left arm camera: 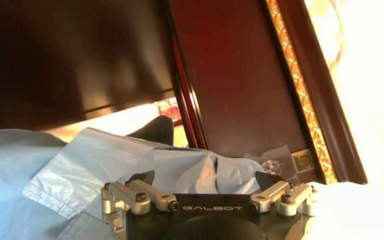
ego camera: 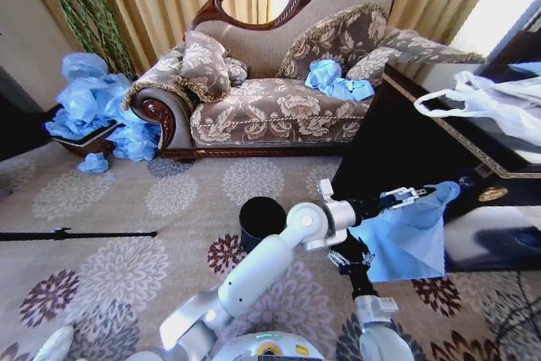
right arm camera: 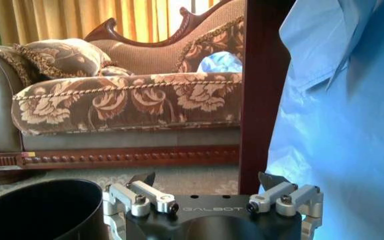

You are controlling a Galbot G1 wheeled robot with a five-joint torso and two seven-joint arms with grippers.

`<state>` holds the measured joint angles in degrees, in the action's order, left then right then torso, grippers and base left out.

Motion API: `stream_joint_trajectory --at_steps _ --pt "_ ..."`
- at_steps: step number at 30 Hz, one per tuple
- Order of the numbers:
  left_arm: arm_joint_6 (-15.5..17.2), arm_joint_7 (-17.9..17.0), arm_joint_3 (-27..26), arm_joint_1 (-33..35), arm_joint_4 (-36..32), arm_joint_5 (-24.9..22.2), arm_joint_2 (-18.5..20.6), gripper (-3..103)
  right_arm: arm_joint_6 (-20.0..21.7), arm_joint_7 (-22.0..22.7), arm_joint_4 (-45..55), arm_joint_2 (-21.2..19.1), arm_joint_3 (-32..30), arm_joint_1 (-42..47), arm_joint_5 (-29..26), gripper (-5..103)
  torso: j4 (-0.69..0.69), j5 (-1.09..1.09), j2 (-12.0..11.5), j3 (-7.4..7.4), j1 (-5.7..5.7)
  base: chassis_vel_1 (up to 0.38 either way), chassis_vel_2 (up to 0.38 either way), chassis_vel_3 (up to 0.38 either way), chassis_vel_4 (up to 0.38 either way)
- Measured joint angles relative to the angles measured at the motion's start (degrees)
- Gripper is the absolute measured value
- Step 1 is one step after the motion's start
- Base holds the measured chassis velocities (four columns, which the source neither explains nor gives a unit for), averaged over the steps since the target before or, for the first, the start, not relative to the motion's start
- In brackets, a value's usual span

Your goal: Place a garbage bag over the trash bin.

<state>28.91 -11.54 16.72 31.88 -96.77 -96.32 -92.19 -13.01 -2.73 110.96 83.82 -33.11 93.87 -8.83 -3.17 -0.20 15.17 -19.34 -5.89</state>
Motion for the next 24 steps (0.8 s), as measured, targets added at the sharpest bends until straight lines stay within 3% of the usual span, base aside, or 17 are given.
stream_joint_trajectory --at_steps 10,13,23,24 --pt "1.3 2.5 0.3 -0.6 2.7 0.1 0.0 101 0.1 0.0 -0.2 -0.3 -0.5 0.1 -0.4 100 0.0 0.0 0.0 0.0 0.0 0.0 0.0 0.0 0.0" --pt "1.6 3.0 0.5 -0.3 3.2 0.2 0.0 94 0.0 0.0 -0.3 -0.2 -0.5 0.1 -0.5 100 0.0 0.0 0.0 0.0 0.0 0.0 0.0 0.0 0.0" --pt "1.6 3.3 0.7 0.7 3.4 0.6 0.0 90 -0.2 0.0 -0.5 -0.3 -0.6 0.1 -0.7 100 0.0 0.0 0.0 0.0 0.0 0.0 0.0 0.0 0.0" --pt "1.5 3.3 0.8 0.7 3.4 0.7 0.0 81 -0.3 0.0 -0.5 -0.3 -0.7 0.2 -0.7 100 0.0 0.0 0.0 0.0 0.0 0.0 0.0 0.0 0.0"
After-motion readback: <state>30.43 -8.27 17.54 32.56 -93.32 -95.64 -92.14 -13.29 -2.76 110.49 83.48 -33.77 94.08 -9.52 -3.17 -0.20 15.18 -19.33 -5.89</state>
